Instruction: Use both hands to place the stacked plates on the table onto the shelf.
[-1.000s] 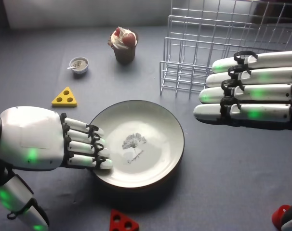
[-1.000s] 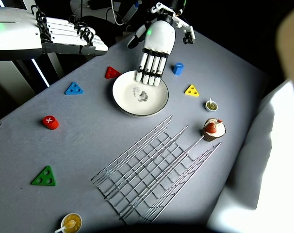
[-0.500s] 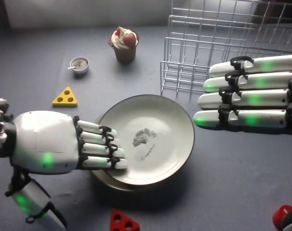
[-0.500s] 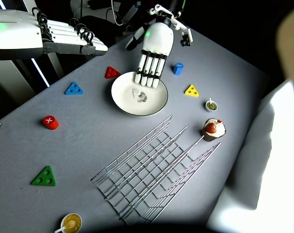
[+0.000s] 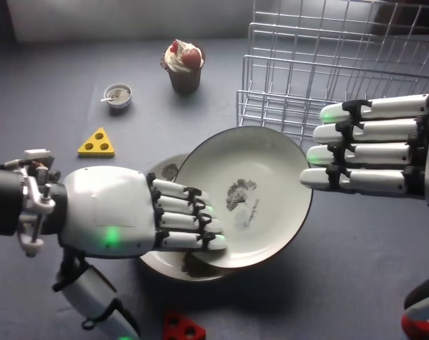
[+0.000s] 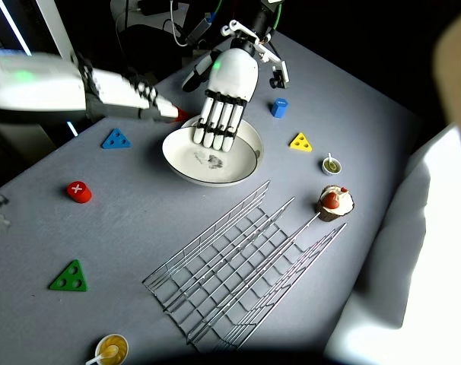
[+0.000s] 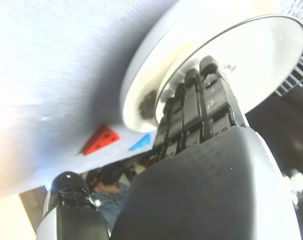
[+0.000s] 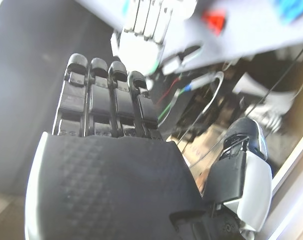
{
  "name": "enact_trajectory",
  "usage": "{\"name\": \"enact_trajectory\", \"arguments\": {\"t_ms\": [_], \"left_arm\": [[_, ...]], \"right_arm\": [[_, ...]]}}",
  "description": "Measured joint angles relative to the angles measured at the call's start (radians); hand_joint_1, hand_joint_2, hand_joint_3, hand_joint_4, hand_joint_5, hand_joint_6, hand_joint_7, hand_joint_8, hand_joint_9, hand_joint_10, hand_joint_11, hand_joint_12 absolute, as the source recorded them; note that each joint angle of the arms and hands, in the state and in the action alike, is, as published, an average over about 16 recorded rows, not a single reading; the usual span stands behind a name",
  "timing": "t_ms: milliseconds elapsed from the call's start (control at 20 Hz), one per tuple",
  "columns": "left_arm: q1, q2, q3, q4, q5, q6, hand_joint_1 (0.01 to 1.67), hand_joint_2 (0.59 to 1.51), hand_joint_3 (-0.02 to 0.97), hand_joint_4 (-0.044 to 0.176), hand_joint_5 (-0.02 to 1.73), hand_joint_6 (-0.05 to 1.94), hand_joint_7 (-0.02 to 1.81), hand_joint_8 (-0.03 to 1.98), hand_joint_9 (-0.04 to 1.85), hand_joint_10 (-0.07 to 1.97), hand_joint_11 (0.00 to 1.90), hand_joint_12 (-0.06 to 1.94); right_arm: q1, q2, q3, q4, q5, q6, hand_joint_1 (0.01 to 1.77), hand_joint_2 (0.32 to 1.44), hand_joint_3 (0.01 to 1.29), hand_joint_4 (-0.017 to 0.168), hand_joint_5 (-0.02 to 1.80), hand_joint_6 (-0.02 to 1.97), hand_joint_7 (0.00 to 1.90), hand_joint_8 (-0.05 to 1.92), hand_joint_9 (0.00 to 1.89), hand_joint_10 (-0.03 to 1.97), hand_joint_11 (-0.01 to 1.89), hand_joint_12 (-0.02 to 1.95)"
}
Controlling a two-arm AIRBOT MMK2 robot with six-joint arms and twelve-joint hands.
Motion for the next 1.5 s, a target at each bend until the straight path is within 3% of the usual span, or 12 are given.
{"name": "enact_trajectory", "arguments": {"t_ms": [300,850,1500], "left_arm": [[-0.015,-0.025,-0.001,0.004,0.013,0.000,0.09,0.913,0.001,-0.008,0.04,-0.03,0.08,-0.02,0.10,0.00,0.11,0.02],[-0.019,-0.032,-0.001,0.008,0.018,0.000,0.10,0.912,0.001,-0.008,0.04,-0.03,0.07,-0.02,0.12,0.00,0.12,0.01],[-0.019,-0.036,0.008,0.010,0.013,0.000,0.12,0.907,0.001,-0.008,0.04,-0.03,0.08,-0.01,0.12,0.00,0.12,0.01]], "right_arm": [[-0.033,-0.086,0.059,0.073,-0.024,-0.156,0.37,0.89,0.02,0.002,0.12,0.01,0.13,0.01,0.13,0.00,0.15,0.02],[-0.037,-0.277,0.201,0.198,-0.034,-0.310,1.09,0.91,0.02,0.002,0.16,0.01,0.12,0.01,0.14,-0.01,0.19,0.03],[-0.051,-0.461,0.320,0.279,-0.058,-0.394,1.16,0.93,0.02,0.002,0.27,0.01,0.21,0.01,0.23,0.00,0.27,0.08]]}}
